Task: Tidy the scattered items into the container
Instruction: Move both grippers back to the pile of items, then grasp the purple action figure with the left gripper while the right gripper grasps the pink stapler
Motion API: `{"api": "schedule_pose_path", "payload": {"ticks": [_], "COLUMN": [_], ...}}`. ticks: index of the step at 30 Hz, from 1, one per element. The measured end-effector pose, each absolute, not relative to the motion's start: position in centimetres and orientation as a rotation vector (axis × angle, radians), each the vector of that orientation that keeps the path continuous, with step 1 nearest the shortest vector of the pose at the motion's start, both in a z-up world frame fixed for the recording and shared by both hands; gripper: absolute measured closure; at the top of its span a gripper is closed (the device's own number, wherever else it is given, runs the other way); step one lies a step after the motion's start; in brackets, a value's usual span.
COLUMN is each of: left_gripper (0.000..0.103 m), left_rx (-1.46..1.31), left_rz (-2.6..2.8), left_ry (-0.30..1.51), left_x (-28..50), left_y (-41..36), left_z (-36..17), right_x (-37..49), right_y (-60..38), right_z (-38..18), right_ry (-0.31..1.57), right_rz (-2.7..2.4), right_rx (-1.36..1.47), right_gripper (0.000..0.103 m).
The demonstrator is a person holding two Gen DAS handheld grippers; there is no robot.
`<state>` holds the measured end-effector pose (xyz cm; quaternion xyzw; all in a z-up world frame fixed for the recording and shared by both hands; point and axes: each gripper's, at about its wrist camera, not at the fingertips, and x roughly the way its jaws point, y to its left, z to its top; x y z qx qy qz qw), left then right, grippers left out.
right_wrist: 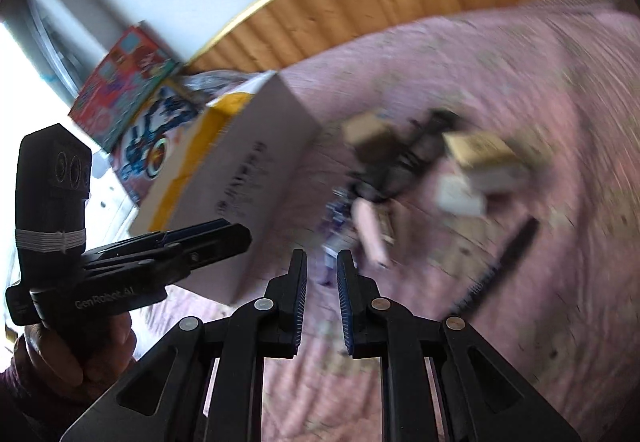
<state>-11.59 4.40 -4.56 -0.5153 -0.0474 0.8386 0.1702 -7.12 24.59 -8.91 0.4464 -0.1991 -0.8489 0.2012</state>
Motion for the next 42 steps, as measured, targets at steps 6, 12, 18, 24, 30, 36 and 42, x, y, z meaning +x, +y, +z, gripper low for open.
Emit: {"api": "schedule_pose_path", "payload": {"ticks": [6,12,18,24,30,36,42], "left_gripper": [0.058,0.058,0.058,0.058,0.058,0.059,0.059], "left_rx": [-1.575,-1.624,-1.642,-1.614,-1.614,-1.623,-1.644], "left_rz": [2.352,2.364,2.407,2.352,2.316,2.335,2.363], "left_ry": [-0.102,-0.126,-0.273,-0.248,-0.181,-0.189,-0.21], "left_x": [-13.3,-14.1,-14.9,-15.3,-16.2,-17.7,-18.0], "left_y": [6.3,6.6,3.6,5.0,7.3,7.2,5.9], "left_z": [-8.6,-9.6,-9.7,-10.2,-11.6,-12.7,-13.0], "right_x": [-7.0,-8.0,-10.0,-12.2,-13.0,-14.1,-14.4], "right_y": [27.6,27.2,22.1,21.2,24.1,24.2,25.4], "right_z": [-11.9,-12.7,-13.5,-15.9,-16.0,-16.1,-16.3], "right_ry": [-0.669,-0.587,-0.206,-0.084,-0.267,-0.278,-0.396], "right_rz": [-2.403,-2.398,-2.391,-2.436,-2.433,-2.445,-2.416], "right_rx": [1.346,1.356,1.341,1.37,1.397,1.355,1.355], "right_gripper": [0.075,0.064,0.058,0.066,0.067,0.062,0.061]}}
